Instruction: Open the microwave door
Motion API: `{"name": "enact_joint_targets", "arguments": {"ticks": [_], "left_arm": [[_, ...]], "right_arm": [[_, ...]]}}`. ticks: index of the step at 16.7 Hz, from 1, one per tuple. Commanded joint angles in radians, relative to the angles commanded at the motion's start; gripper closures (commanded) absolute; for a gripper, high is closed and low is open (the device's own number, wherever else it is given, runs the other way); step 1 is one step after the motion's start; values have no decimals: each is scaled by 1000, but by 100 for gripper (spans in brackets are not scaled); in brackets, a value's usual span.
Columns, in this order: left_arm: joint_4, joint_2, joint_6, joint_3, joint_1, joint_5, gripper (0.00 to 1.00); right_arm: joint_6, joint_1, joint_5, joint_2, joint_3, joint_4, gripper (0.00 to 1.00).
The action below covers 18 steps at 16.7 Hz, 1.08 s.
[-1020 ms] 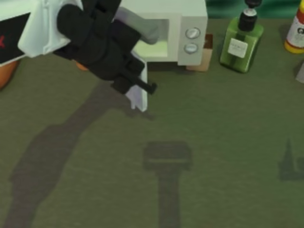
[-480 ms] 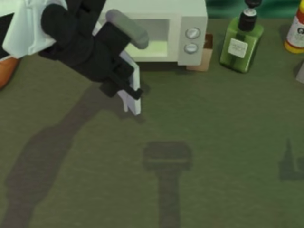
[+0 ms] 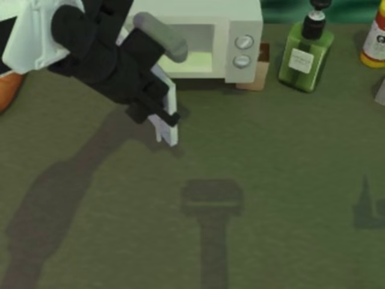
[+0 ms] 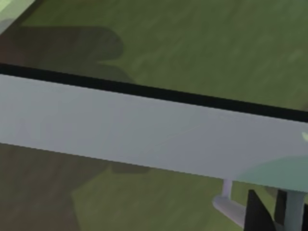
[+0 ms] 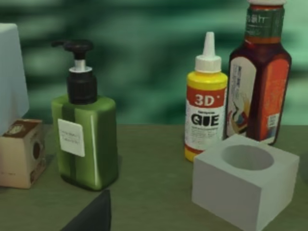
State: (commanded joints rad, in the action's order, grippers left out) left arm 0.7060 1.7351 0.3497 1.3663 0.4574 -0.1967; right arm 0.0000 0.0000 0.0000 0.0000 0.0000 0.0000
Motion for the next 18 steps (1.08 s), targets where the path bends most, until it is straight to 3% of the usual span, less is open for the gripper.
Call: {"name": "enact_joint_targets", "arguments": {"ticks": [13, 18], "left_arm": [[0, 0, 0, 0, 0, 0, 100], [16, -6, 58, -9, -21, -33, 100]], "right_arm": [[0, 0, 0, 0, 0, 0, 0], [0, 0, 0, 0, 0, 0, 0]]}}
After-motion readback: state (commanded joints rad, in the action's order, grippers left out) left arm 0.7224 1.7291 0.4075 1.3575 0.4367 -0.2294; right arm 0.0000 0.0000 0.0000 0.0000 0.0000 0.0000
